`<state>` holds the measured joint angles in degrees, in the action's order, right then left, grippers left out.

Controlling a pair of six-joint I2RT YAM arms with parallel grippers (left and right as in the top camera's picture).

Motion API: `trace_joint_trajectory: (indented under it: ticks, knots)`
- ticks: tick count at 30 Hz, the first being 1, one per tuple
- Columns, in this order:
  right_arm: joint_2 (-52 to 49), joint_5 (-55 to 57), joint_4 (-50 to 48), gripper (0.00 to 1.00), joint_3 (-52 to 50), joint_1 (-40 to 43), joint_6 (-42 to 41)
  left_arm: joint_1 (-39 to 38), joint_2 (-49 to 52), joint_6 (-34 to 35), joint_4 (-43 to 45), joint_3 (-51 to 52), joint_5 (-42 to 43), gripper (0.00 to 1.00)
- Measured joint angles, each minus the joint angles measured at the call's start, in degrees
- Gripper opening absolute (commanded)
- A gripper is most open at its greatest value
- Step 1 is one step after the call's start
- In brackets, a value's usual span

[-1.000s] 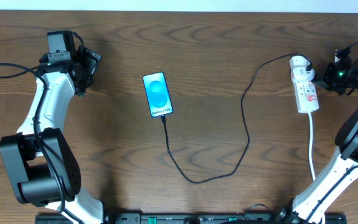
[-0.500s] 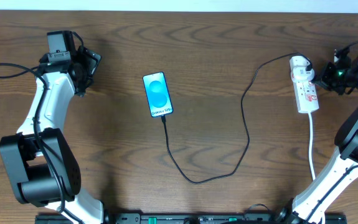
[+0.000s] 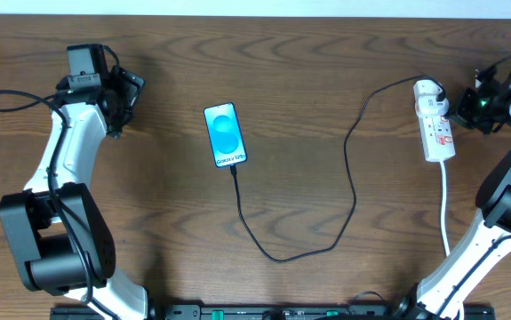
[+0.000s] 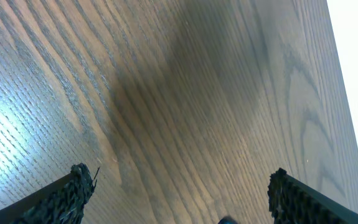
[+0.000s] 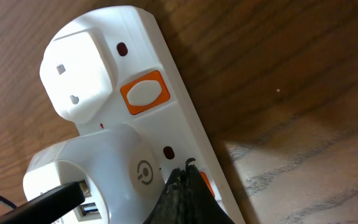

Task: Plug charger to phone and switch on socket
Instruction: 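Position the right gripper over the orange switch beside the charger plug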

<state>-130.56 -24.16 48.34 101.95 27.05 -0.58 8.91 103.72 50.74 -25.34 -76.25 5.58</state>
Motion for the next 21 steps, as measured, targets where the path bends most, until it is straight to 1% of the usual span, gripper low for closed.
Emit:
trace_joint_trajectory:
  ticks: [8, 21]
  knots:
    - [0.44, 0.31, 2.82, 0.01, 0.02, -0.02, 0.04, 0.0, 0.0, 0.0, 0.0, 0.0, 0.0, 0.92]
    - [0.44, 0.37, 0.68, 0.01, -0.07, -0.09, 0.04, 0.0, 0.0, -0.02, 0.0, 0.0, 0.0, 0.92]
